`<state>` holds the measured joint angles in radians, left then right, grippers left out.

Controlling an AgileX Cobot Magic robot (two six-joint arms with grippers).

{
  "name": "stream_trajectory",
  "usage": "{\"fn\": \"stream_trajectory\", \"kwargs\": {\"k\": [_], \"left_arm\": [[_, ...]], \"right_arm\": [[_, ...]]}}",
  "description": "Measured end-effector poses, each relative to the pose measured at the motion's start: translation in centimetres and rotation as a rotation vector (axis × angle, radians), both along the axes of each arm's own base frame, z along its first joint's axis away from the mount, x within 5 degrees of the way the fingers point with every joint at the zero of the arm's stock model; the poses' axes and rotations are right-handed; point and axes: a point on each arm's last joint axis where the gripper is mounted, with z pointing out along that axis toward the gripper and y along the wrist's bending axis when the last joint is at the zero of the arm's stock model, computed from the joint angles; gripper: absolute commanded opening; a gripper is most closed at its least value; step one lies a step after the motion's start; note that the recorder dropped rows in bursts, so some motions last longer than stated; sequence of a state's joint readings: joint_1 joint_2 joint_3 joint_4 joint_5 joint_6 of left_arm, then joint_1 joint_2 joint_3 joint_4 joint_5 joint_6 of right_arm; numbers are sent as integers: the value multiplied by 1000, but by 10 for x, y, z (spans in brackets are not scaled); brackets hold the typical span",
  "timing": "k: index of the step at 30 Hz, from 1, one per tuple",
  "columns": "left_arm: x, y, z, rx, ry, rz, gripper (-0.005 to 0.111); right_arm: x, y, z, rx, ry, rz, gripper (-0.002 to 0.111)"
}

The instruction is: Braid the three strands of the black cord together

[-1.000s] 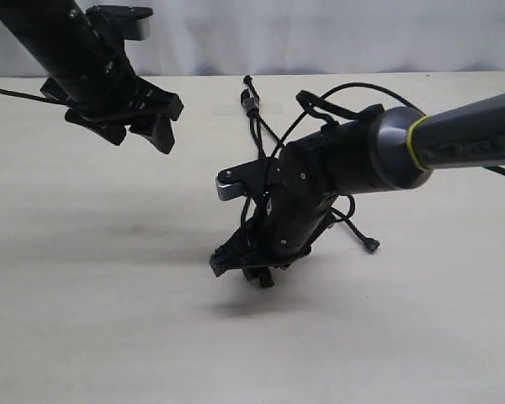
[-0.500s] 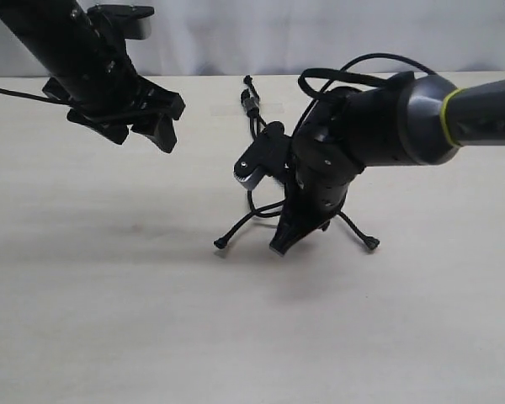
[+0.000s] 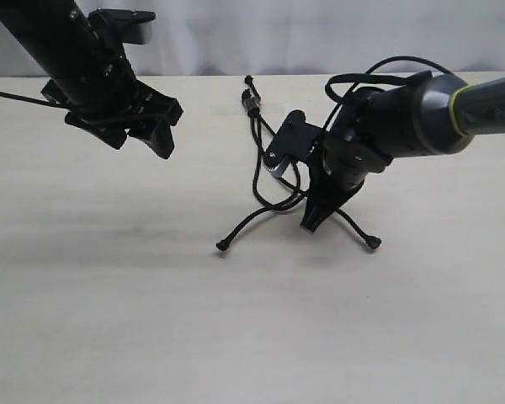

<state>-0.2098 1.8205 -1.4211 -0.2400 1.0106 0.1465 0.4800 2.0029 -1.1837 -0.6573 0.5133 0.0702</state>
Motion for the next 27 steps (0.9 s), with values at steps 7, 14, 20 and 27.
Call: {"fn": "stream_trajectory", "kwargs": {"k": [7,14,20,27], "left_arm": [[0,0,0,2,3,-6,66],[2,0,-2,-3,-16,-1,48],[7,-3,-53,-35,-2,65,4],[-3,-33,-144,-30,151,81,0]], "right_arm": [[13,-18,-20,61,17,-62,4],[5,-19,-25,205,152,-225,4],[-11,-5,-23,347,366,-241,4],[-22,4,-22,450,505,-299,4]]}}
